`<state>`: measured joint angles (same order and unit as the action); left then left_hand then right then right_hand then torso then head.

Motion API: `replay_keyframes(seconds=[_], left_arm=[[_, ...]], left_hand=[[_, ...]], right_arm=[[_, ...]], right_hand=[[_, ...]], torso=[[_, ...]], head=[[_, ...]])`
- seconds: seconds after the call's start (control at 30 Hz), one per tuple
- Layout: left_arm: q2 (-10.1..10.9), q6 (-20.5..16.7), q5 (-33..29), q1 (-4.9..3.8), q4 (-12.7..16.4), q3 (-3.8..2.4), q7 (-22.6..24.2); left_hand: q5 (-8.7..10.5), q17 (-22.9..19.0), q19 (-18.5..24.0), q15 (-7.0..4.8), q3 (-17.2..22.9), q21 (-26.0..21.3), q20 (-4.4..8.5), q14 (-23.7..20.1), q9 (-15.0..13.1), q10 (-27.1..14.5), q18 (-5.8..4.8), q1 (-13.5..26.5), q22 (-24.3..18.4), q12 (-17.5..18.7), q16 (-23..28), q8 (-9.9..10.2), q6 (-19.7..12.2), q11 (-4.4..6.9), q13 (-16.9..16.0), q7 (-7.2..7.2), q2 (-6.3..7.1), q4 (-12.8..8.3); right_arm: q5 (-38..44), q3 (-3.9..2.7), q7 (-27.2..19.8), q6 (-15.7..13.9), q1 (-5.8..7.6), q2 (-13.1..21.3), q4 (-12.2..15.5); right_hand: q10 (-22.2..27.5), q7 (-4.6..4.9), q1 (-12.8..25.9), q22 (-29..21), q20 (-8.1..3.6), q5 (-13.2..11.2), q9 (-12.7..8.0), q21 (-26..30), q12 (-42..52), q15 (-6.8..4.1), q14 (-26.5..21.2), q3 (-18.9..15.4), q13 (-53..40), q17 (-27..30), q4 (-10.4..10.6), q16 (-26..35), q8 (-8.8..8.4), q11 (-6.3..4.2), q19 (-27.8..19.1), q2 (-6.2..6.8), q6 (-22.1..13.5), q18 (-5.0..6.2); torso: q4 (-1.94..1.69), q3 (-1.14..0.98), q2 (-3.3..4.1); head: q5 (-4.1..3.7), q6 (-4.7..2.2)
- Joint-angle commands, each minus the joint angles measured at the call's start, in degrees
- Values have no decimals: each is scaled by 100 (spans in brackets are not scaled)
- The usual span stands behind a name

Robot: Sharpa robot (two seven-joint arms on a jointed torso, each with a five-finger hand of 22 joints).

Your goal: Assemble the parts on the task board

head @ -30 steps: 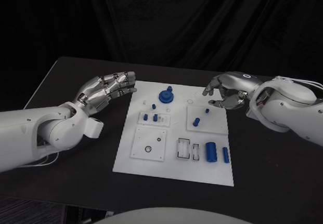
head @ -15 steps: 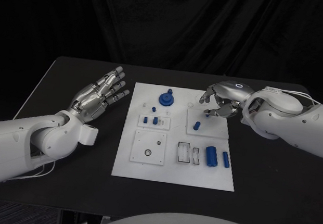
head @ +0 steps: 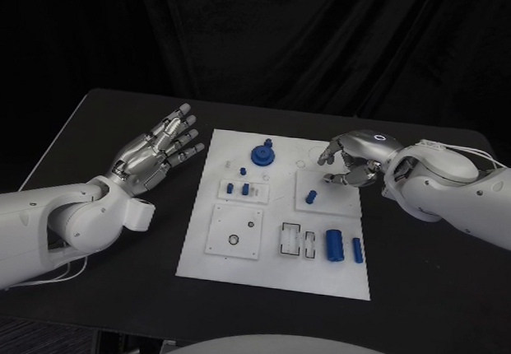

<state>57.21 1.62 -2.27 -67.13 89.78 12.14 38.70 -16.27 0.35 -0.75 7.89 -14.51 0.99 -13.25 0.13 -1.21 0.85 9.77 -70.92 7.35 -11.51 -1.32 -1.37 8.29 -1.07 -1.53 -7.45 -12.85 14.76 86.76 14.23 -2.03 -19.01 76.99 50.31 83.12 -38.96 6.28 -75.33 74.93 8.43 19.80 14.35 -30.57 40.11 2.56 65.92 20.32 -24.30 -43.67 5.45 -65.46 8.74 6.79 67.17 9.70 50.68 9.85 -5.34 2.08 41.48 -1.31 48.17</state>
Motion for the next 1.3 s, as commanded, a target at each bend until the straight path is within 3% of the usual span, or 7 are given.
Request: replay_keyframes(seconds=[0.03,0.23,0.47,0.77,1.03,1.3], left_arm=[[-16,150,-14,15,13,-5,951],[-17,155,-14,19,8,-5,952],[-30,174,-14,23,-6,-5,942],[-52,220,-15,27,-74,-5,902],[-61,289,-15,30,-102,-5,857],[-76,358,-15,33,-144,-5,789]], left_hand=[[-69,6,1,48,0,-7,-52,5,-3,-9,-22,-90,3,-28,-39,16,11,-53,-8,62,-7,-46],[-326,23,-17,127,-6,0,-125,24,-2,10,-22,-151,30,-118,-113,18,-3,-179,-19,140,-38,-141],[-423,44,-40,251,-16,10,-212,63,-3,44,-57,-187,65,-245,-218,16,-2,-335,-33,200,-57,-213],[-471,49,-54,313,-20,16,-252,74,-1,47,-80,-208,88,-268,-248,18,-17,-397,-33,247,-64,-255],[-549,57,-73,383,-23,23,-298,92,-4,57,-106,-242,112,-317,-293,15,-7,-472,-38,338,-65,-326],[-576,61,-83,424,-24,26,-321,104,-4,61,-122,-256,124,-328,-317,15,-14,-513,-38,373,-69,-363]], right_arm=[[-26,-4,151,3,-24,25,-6],[-27,-4,226,95,-52,69,5],[-28,-4,245,121,-83,81,17],[-28,-4,222,128,-108,80,-4],[-28,-4,171,126,-161,47,-50],[-28,-4,97,91,-201,7,-85]], right_hand=[[-62,-3,-15,221,-7,108,10,-34,-4,-9,50,-1,18,-22,6,-46,-27,-7,53,-46,66,-21],[-170,13,-29,224,-18,332,38,-13,-18,-20,45,66,50,6,-21,-34,-12,-19,67,-48,184,-20],[-256,16,-36,231,-32,412,82,-25,14,-37,55,99,42,-4,-48,-41,26,-41,79,-50,288,-20],[-306,15,-49,238,-43,432,106,-51,45,-52,76,121,29,-21,-69,-54,36,-59,98,-57,320,-22],[-304,24,-116,233,-62,442,140,-20,51,-69,52,176,22,30,-134,-25,45,-73,92,-72,349,-17],[-358,65,-264,246,-96,512,213,-49,88,-101,56,297,5,26,-277,-21,75,-100,101,-125,423,-19]], torso=[[14,-8,0],[-4,-2,4],[-15,15,4],[-15,3,5],[-3,5,5],[-13,8,7]], head=[[0,8],[10,1],[-7,10],[-25,23],[-6,34],[-13,47]])
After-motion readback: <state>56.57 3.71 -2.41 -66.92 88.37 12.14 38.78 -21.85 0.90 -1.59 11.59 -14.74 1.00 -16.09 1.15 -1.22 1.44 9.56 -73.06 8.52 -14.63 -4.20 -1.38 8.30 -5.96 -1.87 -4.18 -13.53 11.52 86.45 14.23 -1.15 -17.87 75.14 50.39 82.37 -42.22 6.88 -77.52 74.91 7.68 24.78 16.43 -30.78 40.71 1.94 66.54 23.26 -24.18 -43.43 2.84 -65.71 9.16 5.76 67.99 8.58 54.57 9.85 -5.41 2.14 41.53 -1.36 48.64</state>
